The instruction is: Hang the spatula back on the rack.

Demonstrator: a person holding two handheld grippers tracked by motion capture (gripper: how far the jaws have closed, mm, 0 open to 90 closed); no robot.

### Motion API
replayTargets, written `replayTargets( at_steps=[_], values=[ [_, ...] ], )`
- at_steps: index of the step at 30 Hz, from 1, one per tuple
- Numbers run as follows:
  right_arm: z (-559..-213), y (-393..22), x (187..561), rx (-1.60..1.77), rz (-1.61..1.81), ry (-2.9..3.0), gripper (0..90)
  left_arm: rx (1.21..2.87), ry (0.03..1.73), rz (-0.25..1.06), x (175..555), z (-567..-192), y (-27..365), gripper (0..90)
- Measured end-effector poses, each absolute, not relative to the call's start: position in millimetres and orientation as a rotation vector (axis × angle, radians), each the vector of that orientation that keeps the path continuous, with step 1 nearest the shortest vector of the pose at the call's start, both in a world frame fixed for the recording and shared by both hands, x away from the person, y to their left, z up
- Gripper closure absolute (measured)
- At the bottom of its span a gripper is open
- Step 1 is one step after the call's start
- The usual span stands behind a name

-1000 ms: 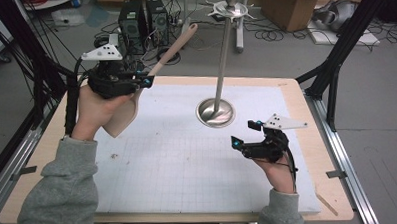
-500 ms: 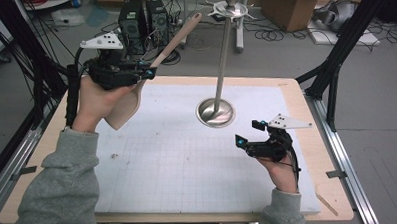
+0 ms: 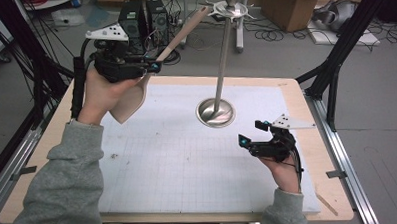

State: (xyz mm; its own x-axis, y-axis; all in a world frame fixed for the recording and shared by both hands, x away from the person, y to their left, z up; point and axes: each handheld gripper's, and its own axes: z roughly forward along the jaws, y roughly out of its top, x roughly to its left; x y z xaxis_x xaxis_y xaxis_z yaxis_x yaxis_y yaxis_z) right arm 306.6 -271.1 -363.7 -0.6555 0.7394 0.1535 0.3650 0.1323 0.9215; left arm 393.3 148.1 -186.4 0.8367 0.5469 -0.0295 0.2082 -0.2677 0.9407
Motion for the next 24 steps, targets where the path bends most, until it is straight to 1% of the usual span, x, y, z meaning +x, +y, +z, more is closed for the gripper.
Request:
replayTargets(
  at_steps=[12,14,24],
  values=[
    [-362.9,-273.1,305.6,1.079,1.537,2.072,12.3,1.864,0.583,0.376,397.8,-188.9,143.7,78.0],
    [-363.3,-272.7,306.2,1.076,1.539,2.072,12.3,1.868,0.587,0.397,397.4,-188.9,143.4,78.0],
    [-363.4,-272.6,305.8,1.083,1.534,2.075,12.3,1.865,0.592,0.38,400.2,-190.2,143.7,78.0]
  ],
)
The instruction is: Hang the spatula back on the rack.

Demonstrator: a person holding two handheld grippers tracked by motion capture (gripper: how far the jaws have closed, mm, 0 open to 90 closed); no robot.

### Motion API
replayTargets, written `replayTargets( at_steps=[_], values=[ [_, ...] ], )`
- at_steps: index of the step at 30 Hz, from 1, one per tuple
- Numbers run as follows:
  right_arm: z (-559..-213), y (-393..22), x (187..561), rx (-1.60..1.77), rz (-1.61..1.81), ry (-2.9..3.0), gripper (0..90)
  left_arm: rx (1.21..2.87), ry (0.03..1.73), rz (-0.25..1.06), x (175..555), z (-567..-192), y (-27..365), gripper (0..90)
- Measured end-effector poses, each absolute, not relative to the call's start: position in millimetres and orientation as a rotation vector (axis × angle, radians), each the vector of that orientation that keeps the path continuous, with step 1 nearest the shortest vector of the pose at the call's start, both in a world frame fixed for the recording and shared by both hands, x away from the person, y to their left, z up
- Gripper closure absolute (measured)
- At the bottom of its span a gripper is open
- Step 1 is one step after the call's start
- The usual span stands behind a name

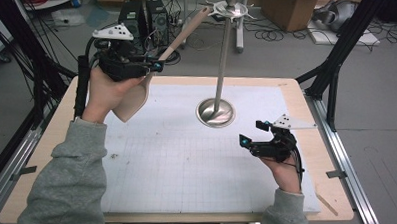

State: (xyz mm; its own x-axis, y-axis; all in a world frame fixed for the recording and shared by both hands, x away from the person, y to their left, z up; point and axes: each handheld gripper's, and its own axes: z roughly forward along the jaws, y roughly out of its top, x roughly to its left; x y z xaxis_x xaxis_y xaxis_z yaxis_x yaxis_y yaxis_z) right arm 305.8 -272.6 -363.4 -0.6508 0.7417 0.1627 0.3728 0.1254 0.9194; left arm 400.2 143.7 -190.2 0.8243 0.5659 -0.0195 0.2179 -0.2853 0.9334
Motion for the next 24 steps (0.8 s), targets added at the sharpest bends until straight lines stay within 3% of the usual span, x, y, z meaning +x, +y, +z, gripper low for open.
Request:
replayTargets(
  at_steps=[24],
  values=[
    [-364.3,-271.8,306.8,1.085,1.525,2.08,12.3,1.885,0.593,0.336,405.5,-202.9,140.1,78.0]
  ],
)
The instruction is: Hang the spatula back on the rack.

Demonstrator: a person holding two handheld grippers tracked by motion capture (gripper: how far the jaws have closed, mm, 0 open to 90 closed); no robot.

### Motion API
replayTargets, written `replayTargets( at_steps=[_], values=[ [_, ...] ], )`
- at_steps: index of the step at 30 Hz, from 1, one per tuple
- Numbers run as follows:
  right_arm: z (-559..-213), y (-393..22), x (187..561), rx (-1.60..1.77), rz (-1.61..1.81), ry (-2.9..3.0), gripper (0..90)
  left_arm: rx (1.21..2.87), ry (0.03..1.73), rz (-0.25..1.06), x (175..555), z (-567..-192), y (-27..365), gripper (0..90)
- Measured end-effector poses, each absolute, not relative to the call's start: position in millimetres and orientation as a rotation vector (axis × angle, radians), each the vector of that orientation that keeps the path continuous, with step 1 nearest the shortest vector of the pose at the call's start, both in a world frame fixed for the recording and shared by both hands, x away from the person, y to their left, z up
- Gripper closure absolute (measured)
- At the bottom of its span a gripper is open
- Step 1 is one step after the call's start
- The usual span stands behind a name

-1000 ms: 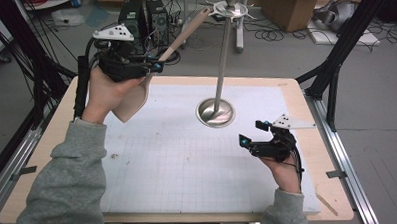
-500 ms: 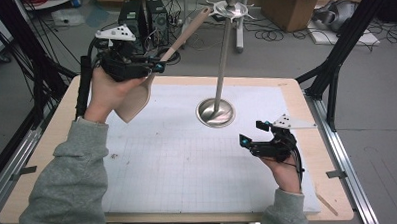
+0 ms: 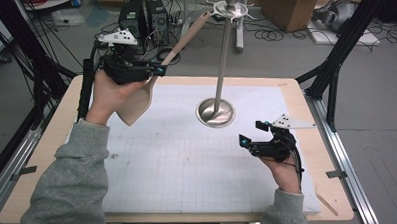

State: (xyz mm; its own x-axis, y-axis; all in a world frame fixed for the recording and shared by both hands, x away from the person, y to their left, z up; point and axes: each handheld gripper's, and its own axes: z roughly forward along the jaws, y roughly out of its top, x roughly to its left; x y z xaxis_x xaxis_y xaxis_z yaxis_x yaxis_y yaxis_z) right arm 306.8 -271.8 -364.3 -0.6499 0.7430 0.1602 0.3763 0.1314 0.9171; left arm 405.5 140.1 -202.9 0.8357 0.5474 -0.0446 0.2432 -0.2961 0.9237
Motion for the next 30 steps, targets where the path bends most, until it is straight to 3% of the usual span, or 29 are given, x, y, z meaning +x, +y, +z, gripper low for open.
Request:
replayTargets(
  at_steps=[30],
  values=[
    [-363.5,-269.7,306.3,1.073,1.507,2.099,12.3,1.926,0.594,0.242,427.0,-219.3,113.7,78.0]
  ],
)
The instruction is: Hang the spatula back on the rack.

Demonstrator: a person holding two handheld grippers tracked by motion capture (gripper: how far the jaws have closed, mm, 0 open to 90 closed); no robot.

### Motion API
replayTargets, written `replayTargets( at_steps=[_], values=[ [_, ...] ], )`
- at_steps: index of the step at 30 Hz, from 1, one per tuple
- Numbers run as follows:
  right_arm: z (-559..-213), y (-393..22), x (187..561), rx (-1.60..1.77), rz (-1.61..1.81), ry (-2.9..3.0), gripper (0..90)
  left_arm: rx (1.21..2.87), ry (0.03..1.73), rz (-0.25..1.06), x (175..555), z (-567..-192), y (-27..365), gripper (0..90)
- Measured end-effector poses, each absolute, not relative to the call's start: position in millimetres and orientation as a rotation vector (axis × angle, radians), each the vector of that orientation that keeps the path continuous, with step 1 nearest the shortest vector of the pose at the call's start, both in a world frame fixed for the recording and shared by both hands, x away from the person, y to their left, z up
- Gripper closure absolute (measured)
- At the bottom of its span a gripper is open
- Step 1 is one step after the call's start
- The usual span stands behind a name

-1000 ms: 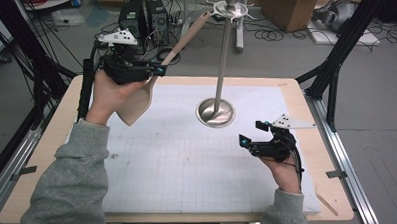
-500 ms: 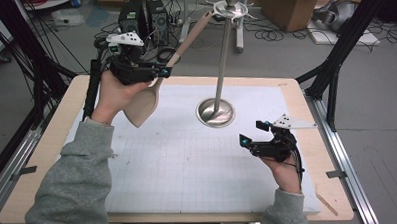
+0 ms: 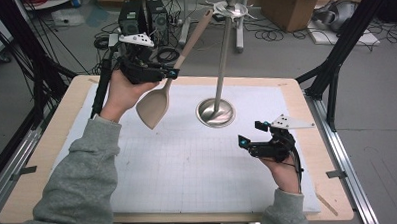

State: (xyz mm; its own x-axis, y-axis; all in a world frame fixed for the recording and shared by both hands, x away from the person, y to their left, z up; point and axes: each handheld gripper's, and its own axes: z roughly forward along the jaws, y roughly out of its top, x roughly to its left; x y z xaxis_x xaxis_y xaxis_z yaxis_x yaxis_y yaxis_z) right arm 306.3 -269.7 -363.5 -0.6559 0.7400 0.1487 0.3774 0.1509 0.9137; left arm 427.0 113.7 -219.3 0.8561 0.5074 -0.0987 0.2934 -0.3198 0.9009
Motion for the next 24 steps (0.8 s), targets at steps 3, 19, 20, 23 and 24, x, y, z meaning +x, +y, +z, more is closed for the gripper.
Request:
replayTargets(
  at_steps=[3,19,20,23,24],
  values=[
    [-363.6,-270.0,306.6,1.077,1.506,2.099,12.3,1.931,0.594,0.238,429.0,-220.7,111.2,78.0],
    [-363.3,-272.4,306.4,1.08,1.516,2.09,12.3,1.966,0.592,0.204,441.8,-229.2,91.9,77.9],
    [-363.4,-271.9,306.3,1.083,1.514,2.094,12.3,1.967,0.59,0.202,442.5,-229.8,91.0,77.9],
    [-363.8,-270.8,307.1,1.072,1.516,2.101,12.3,1.974,0.59,0.201,444.9,-231.4,88.2,77.9],
    [-363.7,-270.9,307.0,1.073,1.518,2.101,12.3,1.973,0.593,0.198,445.1,-231.7,87.2,77.9]
  ],
)
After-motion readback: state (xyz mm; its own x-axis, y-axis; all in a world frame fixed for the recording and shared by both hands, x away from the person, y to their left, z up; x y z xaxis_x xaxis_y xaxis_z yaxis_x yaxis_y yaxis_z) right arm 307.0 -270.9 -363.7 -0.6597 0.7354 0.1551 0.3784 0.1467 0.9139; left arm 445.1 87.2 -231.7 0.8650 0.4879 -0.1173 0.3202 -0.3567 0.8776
